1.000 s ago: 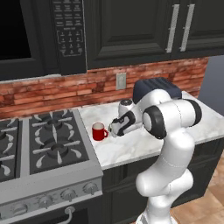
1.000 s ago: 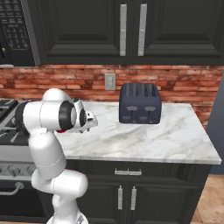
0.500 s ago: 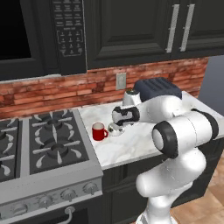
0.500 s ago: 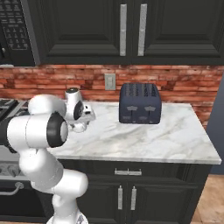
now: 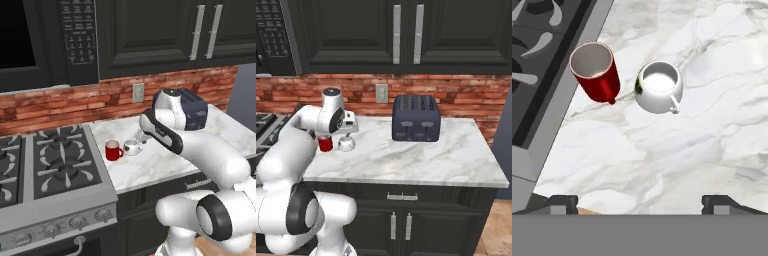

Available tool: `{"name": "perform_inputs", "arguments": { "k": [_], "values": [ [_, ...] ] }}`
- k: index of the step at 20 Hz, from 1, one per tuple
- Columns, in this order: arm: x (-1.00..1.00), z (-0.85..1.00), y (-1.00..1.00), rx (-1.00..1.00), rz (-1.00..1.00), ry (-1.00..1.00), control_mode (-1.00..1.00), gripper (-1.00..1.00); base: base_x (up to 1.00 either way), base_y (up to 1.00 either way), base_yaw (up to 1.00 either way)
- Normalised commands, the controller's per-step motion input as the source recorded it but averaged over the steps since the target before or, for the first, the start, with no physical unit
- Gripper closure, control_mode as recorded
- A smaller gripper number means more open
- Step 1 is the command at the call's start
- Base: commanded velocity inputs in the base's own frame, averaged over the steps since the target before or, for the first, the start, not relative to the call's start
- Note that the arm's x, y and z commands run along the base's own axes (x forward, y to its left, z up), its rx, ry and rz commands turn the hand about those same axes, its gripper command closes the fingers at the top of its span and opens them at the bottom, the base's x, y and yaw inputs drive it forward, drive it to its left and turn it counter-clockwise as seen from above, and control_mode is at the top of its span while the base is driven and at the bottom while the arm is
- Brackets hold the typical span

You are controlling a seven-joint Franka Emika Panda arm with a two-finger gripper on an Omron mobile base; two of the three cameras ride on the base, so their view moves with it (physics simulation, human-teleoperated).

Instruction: Clear the mugs and bowl far away from the sink.

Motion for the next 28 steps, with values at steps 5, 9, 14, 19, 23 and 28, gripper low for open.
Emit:
{"name": "perform_inputs", "arguments": {
  "k": [5,9,14,19,23,28],
  "values": [
    [-0.99,0.56,-0.01,0.06,0.0,-0.09,-1.0,-1.0,0.0,0.0,0.0],
    [-0.98,0.44,0.0,0.0,0.0,-0.04,-1.0,-1.0,0.0,0.0,0.0],
    [-0.85,0.29,0.0,0.0,0.0,-0.02,-1.0,-1.0,0.0,0.0,0.0],
    [-0.15,0.04,0.0,0.0,0.0,0.0,1.0,-1.0,-0.62,0.0,0.05],
    [0.0,0.0,0.0,0.0,0.0,0.0,1.0,-1.0,-0.76,0.0,0.63],
    [0.0,0.0,0.0,0.0,0.0,0.0,1.0,-1.0,-0.66,0.0,0.87]
  ]
}}
